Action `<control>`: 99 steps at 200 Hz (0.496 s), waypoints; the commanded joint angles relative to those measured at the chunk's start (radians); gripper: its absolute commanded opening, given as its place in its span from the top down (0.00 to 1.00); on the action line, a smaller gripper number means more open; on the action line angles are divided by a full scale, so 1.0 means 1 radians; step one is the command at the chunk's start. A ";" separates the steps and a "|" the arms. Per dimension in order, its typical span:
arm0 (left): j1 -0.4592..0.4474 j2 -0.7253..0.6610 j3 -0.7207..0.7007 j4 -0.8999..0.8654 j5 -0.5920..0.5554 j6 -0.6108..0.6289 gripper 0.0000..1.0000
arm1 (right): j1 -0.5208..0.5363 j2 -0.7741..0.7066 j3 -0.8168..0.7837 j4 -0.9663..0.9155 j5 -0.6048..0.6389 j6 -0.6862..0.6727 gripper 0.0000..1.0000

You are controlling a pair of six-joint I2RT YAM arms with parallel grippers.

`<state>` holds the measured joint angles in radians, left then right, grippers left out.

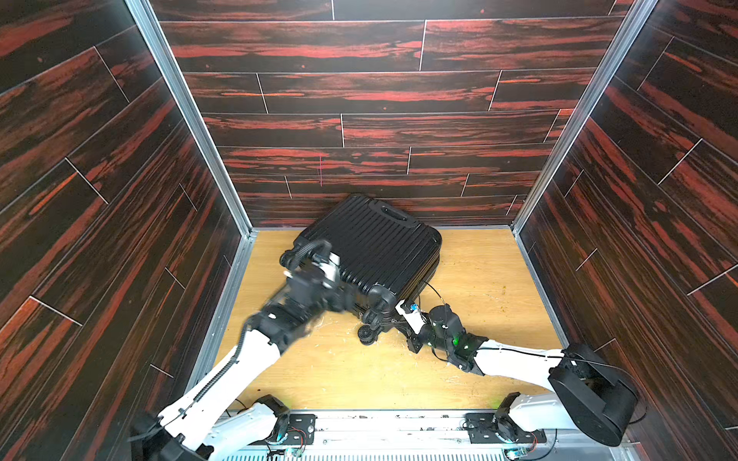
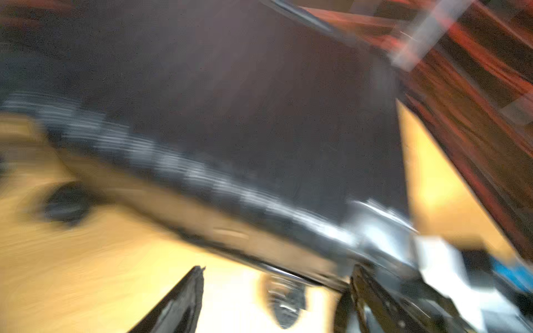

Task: Close the suitcase zippers
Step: Zip the zipper on the suitcase.

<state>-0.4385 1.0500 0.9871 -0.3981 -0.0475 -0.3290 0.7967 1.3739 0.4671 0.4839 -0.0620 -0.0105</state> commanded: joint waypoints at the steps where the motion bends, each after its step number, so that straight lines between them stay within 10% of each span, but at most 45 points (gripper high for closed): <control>1: 0.112 -0.014 0.066 -0.147 -0.107 0.060 0.13 | -0.007 -0.026 -0.015 -0.020 -0.007 0.012 1.00; 44: 0.318 0.047 0.131 -0.201 -0.110 0.173 0.06 | -0.008 -0.016 -0.006 -0.028 -0.010 0.012 1.00; 99: 0.519 0.191 0.213 -0.188 0.170 0.278 0.05 | -0.010 -0.007 0.002 -0.042 -0.008 0.001 1.00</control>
<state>0.0216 1.1881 1.1439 -0.5644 -0.0418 -0.1307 0.7944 1.3739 0.4671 0.4812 -0.0673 -0.0082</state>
